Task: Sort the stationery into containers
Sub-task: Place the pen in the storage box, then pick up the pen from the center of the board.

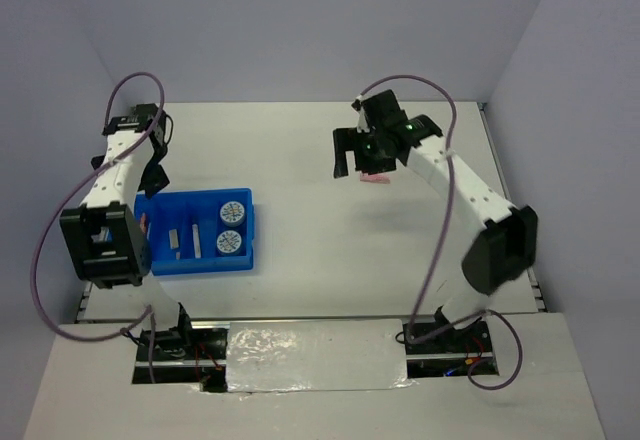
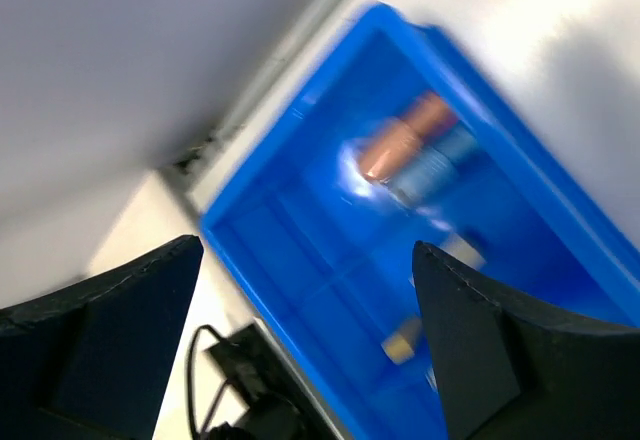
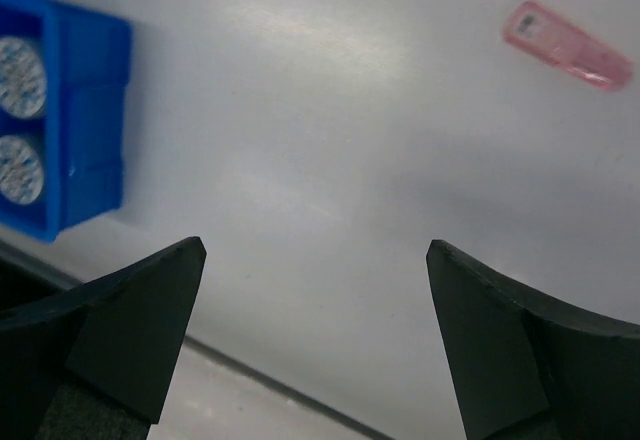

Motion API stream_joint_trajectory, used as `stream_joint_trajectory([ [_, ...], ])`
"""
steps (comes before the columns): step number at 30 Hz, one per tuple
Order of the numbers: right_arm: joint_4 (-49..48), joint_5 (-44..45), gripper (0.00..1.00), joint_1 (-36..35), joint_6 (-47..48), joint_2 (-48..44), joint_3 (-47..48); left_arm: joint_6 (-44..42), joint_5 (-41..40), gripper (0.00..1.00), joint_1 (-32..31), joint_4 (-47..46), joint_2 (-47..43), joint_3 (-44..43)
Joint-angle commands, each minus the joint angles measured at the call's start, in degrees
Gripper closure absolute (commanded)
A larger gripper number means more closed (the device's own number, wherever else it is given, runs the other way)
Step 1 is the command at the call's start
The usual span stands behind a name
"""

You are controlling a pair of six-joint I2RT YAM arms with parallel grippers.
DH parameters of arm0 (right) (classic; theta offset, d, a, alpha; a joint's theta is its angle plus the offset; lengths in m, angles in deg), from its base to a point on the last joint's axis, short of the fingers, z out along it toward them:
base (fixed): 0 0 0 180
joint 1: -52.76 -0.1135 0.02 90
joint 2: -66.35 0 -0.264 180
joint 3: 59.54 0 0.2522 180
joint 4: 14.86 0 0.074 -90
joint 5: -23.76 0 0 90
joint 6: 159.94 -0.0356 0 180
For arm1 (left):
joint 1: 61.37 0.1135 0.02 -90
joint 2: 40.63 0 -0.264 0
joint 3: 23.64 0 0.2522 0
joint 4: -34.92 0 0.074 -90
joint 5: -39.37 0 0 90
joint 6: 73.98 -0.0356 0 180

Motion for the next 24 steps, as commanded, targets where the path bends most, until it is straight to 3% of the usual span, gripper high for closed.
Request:
stream_joint_trajectory([
  [1, 6.4, 7.9, 0.0, 4.9, -0.5, 12.7, 10.5, -4.4, 12.9, 0.01, -3.4, -2.5, -11.3, -1.1],
  [3, 12.6, 12.8, 0.0, 8.9, -7.9, 21.2, 15.3, -4.6, 20.0, 0.01, -7.6, -4.6, -17.0, 1.6],
  [4, 13.5, 14.2, 0.0, 9.6, -10.2, 23.0, 18.1, -3.9, 21.8, 0.01, -11.5, -4.8, -18.6, 2.5],
  [8, 14.7, 21.1, 0.0, 11.5, -21.2, 28.2, 20.3, -1.8, 31.0, 0.01, -16.9, -5.6, -24.2, 8.0],
  [11, 11.1, 18.2, 0.0, 14.4, -31.9, 27.8, 17.5, -0.8, 32.4, 0.01, -19.3, -5.5, -26.3, 10.7],
  [16, 8.5, 18.1, 0.0, 14.4, -41.2, 27.6, 16.0, -1.8, 31.6, 0.01, -20.1, -5.5, -28.4, 14.3],
  [24, 11.9, 20.1, 0.0, 13.6, -55.9, 31.3, 13.9, -2.6, 32.9, 0.01, -20.1, -5.6, -30.6, 15.9],
])
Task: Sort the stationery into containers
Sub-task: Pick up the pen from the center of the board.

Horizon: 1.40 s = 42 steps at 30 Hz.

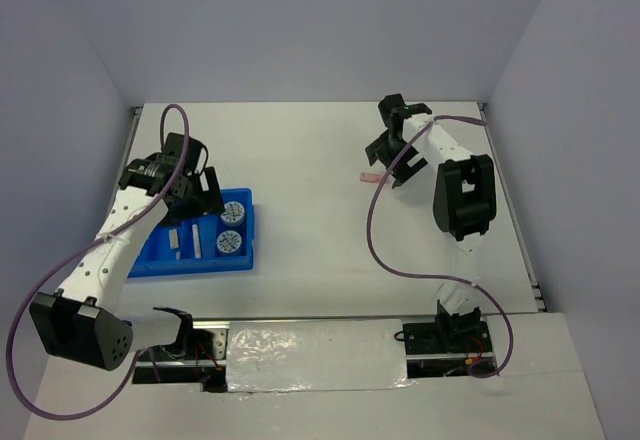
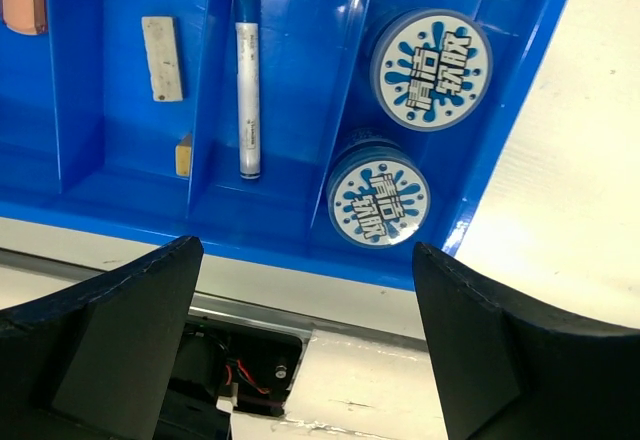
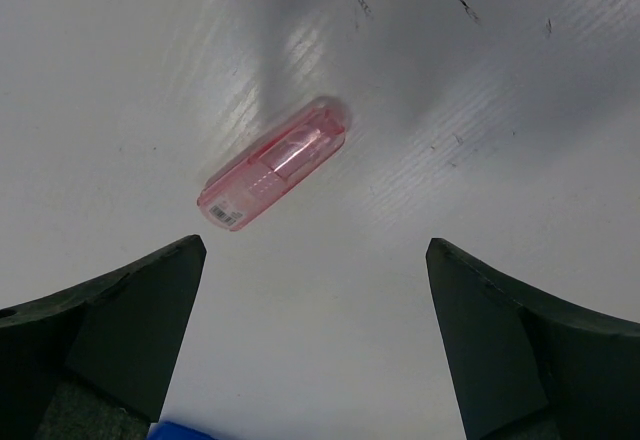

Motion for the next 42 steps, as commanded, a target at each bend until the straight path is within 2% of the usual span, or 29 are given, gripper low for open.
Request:
stream_joint_trajectory([
  [1, 2.2, 3.2, 0.0, -1.2, -10.5, 0.8, -0.6, -0.1, 1.9, 0.01, -0.2, -0.6, -2.2, -1.0],
  [6, -0.6, 2.9, 0.0, -1.6, -10.5, 3.1, 1.2, -1.9, 1.9, 0.01, -0.2, 0.5, -2.2, -2.5],
  [10, 1.6, 3.5, 0.0, -1.7, -8.9, 7.2, 4.5, -3.3, 0.2, 0.01, -0.2, 1.2, -2.7, -2.8],
  [19, 0.3, 2.0, 0.03, -1.2, -6.1, 10.4, 4.9, -5.4, 0.8, 0.01, -0.2, 1.1, -3.7, -1.3],
  [22, 2.7, 2.0, 0.13, -1.3, -5.3, 11.3, 4.5, -5.9, 0.4, 0.01, -0.2, 1.6, -3.7, -1.0],
  [23, 2.3, 2.0, 0.31, -1.3, -5.5, 10.7, 2.8, -5.9, 0.3, 0.01, -0.2, 1.6, -3.7, -1.0],
  [24, -0.5, 1.9, 0.4, -1.2, -5.7, 8.8, 0.6, -5.9, 0.4, 0.01, -0.2, 1.7, -3.7, -1.1],
  [27, -6.6, 0.2, 0.62, -1.2, -4.4, 6.0, -7.6, -5.9, 1.5, 0.01, -0.2, 1.7, -3.9, -1.6],
  [28, -7.8, -0.6, 0.66, -1.2, -3.3, 5.9, -7.8, -6.1, 2.0, 0.01, -0.2, 1.6, -4.1, -1.7],
  [29, -9.1, -1.9, 0.75, -1.3, 0.9, 6.2, -7.6, -6.1, 2.6, 0.01, -0.2, 1.5, -4.2, -1.9],
  [31, -15.3, -9.4, 0.85, -1.3, 7.2, 7.6, -6.8, -6.5, 5.9, 0.01, -0.2, 0.9, -4.9, -2.2],
  [33, -25.2, -20.0, 0.88, -2.4, 18.2, 6.9, -8.3, -7.8, 14.6, 0.01, -0.2, -1.1, -6.5, -2.0],
  [35, -30.7, -22.7, 0.88, -4.6, 28.9, 3.9, -10.7, -7.9, 22.7, 0.01, -0.2, -5.7, -7.8, -1.7],
  [36, -35.2, -24.6, 0.87, -7.0, 32.4, -0.3, -13.6, -7.0, 30.2, 0.01, -0.2, -7.4, -8.8, -1.1],
  [39, -39.2, -28.9, 0.86, -11.4, 42.5, -10.6, -19.3, -3.1, 40.1, 0.01, -0.2, -14.4, -9.9, 0.1],
  [42, -42.1, -32.2, 0.86, -18.6, 49.4, -21.8, -25.5, 2.9, 43.3, 0.01, -0.2, -20.0, -10.6, 0.8],
])
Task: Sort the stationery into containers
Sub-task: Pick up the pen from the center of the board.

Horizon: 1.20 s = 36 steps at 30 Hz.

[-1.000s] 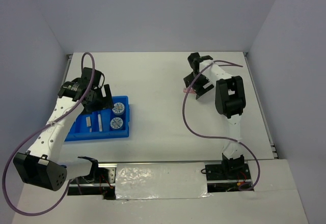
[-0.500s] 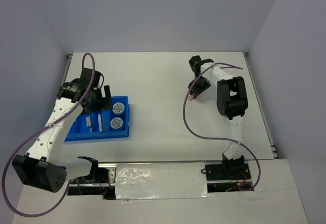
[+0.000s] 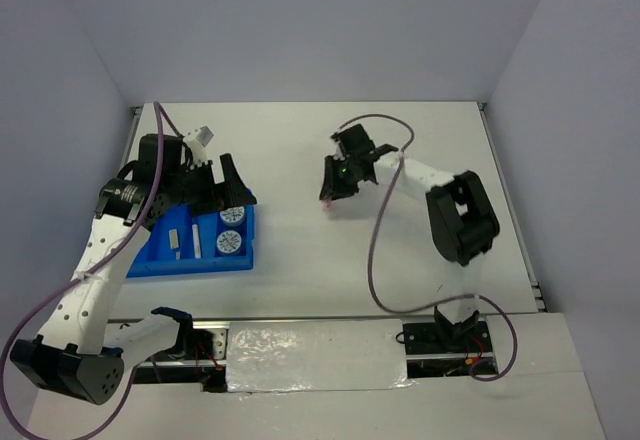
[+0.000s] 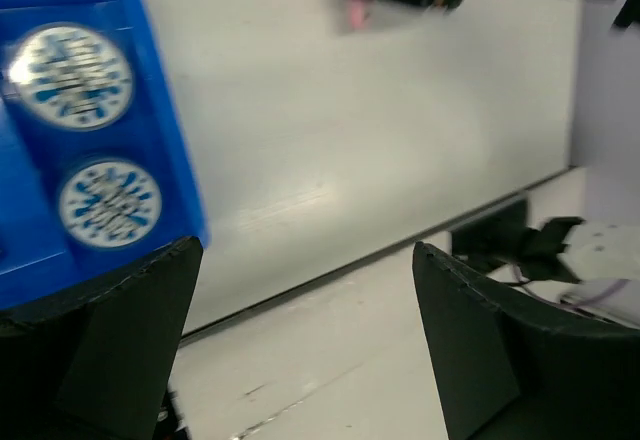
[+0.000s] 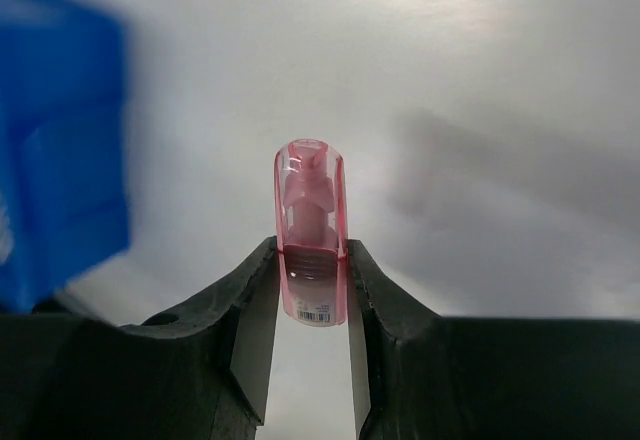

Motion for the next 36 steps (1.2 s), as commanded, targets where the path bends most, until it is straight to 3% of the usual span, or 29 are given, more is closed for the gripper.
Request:
stream_joint_trajectory([
  [1, -9.3, -7.3, 0.86, -10.0, 15.7, -16.4, -4.3, 7.7, 10.4, 0.01, -0.1, -9.6, -0.7, 0.2],
  [5, -11.1, -6.4, 0.85, -18.3, 16.5, -27.7, -6.9, 19.8, 7.6, 0.01, -0.1, -9.5, -0.6, -1.6],
  [8, -8.2, -3.0, 0.85, -24.1, 17.7, -29.2, -2.9, 23.8, 9.5, 0.01, -0.2, -10.7, -0.8, -1.8],
  [17, -4.4, -0.2, 0.85, -26.6, 17.9, -25.9, 5.8, 26.0, 12.8, 0.03, -0.2, -13.6, -1.4, -2.5],
  [23, -3.3, -1.2, 0.84, -26.7, 17.5, -23.5, 10.3, 24.6, 13.9, 0.15, -0.3, -13.5, -1.5, -0.7],
  [29, -2.9, -4.8, 0.83, -27.1, 17.5, -22.5, 12.5, 20.8, 12.2, 0.34, -0.3, -12.4, 0.3, -1.6],
  [31, -3.2, -6.3, 0.83, -27.1, 17.4, -22.5, 12.3, 18.7, 11.2, 0.36, -0.3, -12.2, 0.9, -2.2],
  [34, -3.7, -7.9, 0.82, -27.3, 16.8, -22.2, 11.6, 17.4, 10.0, 0.6, -0.3, -13.5, 1.7, -3.1],
  [35, -3.7, -7.8, 0.82, -27.2, 16.6, -22.1, 11.4, 17.4, 10.3, 0.79, -0.3, -15.0, 1.7, -3.0],
  [36, -4.0, -7.9, 0.81, -27.0, 16.3, -22.0, 11.1, 17.2, 10.8, 0.88, -0.3, -16.5, 1.7, -3.0],
])
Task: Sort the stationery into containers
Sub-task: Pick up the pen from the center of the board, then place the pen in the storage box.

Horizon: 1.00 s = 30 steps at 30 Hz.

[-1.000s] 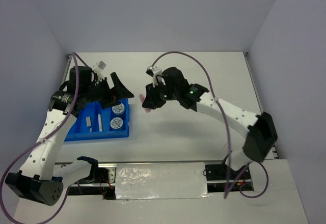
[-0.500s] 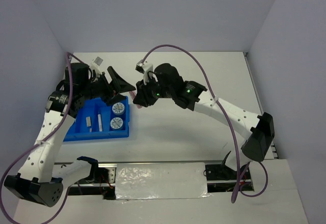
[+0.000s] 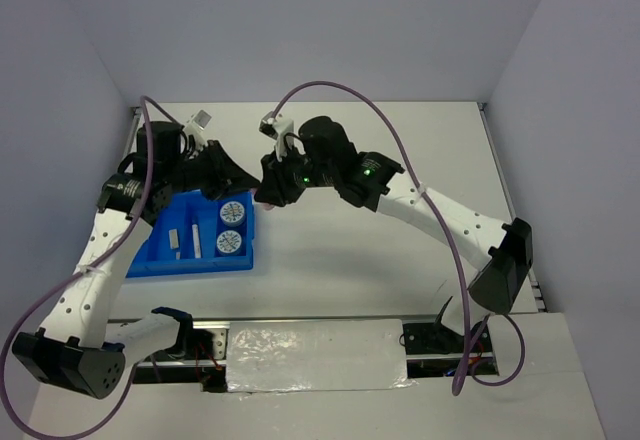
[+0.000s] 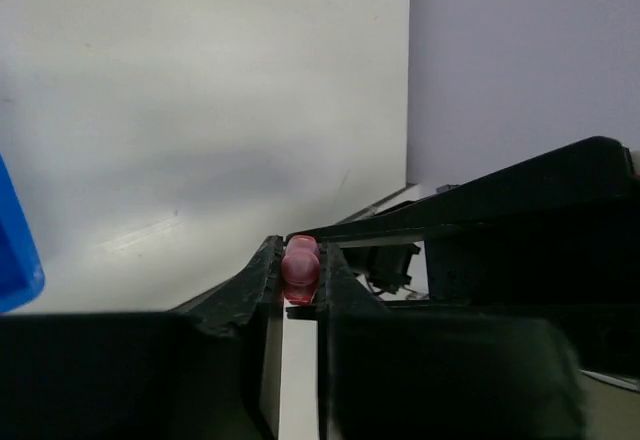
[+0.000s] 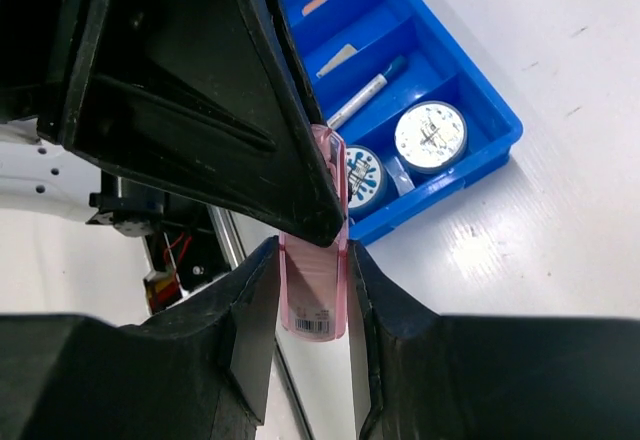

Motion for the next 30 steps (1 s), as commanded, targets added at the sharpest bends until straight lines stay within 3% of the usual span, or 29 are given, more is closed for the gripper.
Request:
stream_joint_trajectory([
  [1, -3.3, -3.6, 0.75, -0.4, -0.9, 0.0, 0.8, -2.7, 0.3, 1.0, 0.1, -4.9, 0.6, -2.2],
  [3, -4.6, -3.8, 0.55, 0.4, -2.3, -0.8, -0.4, -5.9, -2.0, 1.0, 0.2, -0.8, 1.3, -3.9],
  [4, -6.8, -4.1, 0.2, 2.0, -3.1, -1.3, -2.6, -10.5, -8.8, 1.0, 0.2, 2.5, 2.6, -6.9],
  [5, -7.8, -3.7, 0.01, 3.3, -5.5, -2.6, -4.0, -12.9, -13.5, 1.0, 0.2, 5.8, 3.4, -8.4],
  [6, -8.4, -3.8, 0.0, 4.9, -6.7, -3.0, -6.1, -16.9, -18.8, 1.0, 0.3, 11.9, 4.2, -9.5],
  [7, -8.5, -4.4, 0.0, 8.5, -9.0, -3.6, -7.3, -18.5, -30.2, 1.0, 0.5, 14.3, 5.8, -10.5],
  [10, -7.7, -5.1, 0.0, 13.3, -9.6, -7.5, -12.2, -20.8, -50.0, 1.0, 2.9, 22.8, 10.2, -9.4],
  [11, -6.4, -4.6, 0.0, 15.1, -7.9, -9.7, -12.9, -20.8, -60.3, 1.0, 4.3, 24.5, 11.8, -8.7],
  [14, 1.8, -1.8, 0.0, 17.0, -3.0, -12.5, -12.2, -17.7, -70.9, 1.0, 11.0, 28.6, 18.6, -6.8],
  [23, 9.0, -0.9, 0.0, 17.0, 1.7, -17.8, -13.7, -14.6, -78.0, 1.0, 21.9, 27.9, 31.2, -12.9],
  [27, 10.5, -1.1, 0.0, 17.2, 1.8, -19.1, -14.1, -14.0, -77.4, 0.95, 23.0, 27.6, 35.4, -13.9],
  [30, 11.8, -1.0, 0.0, 17.2, 2.2, -19.7, -12.9, -15.1, -76.1, 0.8, 23.1, 25.4, 36.7, -12.5],
])
